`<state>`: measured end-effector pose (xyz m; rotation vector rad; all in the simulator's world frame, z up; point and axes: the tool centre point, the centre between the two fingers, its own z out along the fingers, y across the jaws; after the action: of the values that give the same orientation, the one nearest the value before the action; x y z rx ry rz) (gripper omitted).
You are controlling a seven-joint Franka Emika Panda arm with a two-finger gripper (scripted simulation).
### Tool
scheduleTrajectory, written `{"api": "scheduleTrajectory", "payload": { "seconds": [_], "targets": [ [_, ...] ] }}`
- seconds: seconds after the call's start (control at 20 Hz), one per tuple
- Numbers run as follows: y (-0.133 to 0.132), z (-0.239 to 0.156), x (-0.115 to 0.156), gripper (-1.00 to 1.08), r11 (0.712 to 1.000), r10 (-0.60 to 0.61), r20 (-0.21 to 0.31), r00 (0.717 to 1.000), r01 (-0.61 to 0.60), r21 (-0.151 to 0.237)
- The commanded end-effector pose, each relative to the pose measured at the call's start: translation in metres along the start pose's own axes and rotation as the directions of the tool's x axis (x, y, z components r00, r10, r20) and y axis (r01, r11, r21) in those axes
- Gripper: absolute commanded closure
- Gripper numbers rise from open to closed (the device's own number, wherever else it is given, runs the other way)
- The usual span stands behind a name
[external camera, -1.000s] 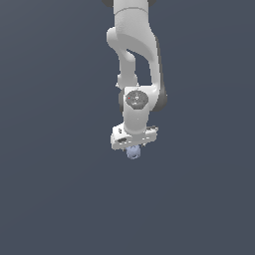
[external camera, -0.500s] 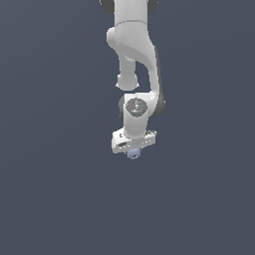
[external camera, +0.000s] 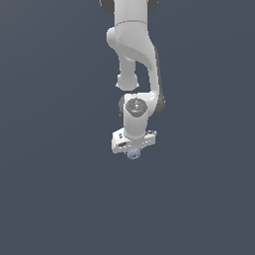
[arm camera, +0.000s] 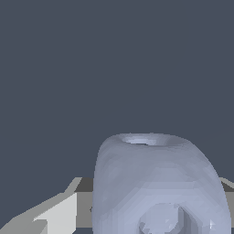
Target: Pick up the object and move it to a goal position.
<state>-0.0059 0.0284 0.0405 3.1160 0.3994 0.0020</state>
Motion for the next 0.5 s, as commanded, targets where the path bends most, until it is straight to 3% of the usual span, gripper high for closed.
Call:
{"api": "scheduleTrajectory", "payload": {
  "seconds": [0.0, 0.45],
  "targets": [
    [0.0, 0.0, 0.0, 1.08, 1.0, 0.0, 0.0, 1.0, 0.0, 0.0],
    [0.036, -0.007, -0.015, 1.08, 1.0, 0.0, 0.0, 1.0, 0.0, 0.0]
  ]
}}
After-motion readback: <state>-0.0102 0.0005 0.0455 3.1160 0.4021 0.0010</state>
